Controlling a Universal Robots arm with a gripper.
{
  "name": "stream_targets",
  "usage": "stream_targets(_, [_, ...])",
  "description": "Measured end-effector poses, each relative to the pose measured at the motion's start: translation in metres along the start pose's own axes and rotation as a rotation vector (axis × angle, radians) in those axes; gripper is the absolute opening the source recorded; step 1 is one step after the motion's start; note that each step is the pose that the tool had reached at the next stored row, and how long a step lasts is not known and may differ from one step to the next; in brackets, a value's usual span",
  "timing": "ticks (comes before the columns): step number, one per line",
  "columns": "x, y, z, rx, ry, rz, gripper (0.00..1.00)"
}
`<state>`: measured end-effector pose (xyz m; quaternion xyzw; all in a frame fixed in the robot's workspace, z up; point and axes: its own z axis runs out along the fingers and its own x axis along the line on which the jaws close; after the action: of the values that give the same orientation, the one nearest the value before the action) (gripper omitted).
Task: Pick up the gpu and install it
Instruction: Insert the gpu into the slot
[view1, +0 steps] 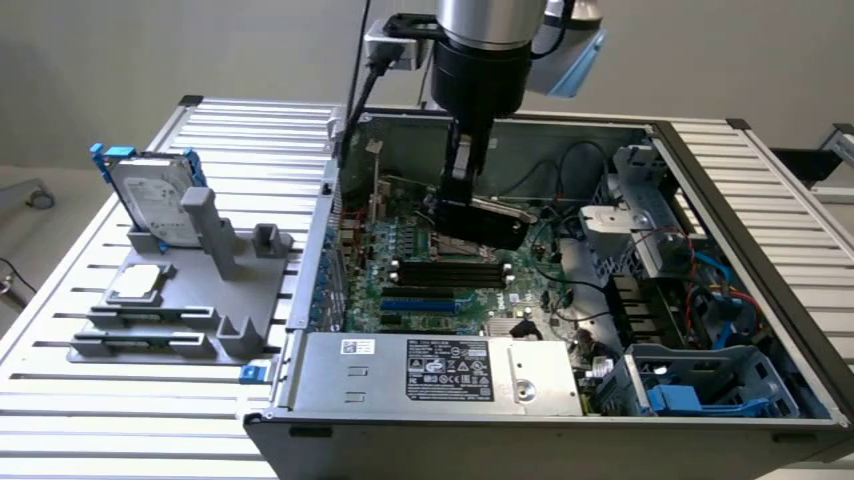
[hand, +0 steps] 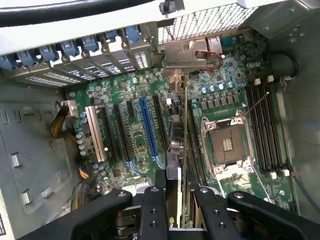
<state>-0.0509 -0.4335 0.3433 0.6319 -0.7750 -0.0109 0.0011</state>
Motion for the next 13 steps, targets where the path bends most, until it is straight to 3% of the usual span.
stream_targets(9, [0.000, -0.0003, 0.0113, -0.0005, 0.0026, -0.165, 0.26])
stream_targets(11, [0.000, -0.0003, 0.0128, 0.0013, 0.0011, -0.199, 0.26])
stream_targets(13, [0.000, 0.0010, 0.0142, 0.0080, -0.0031, -0.210, 0.26])
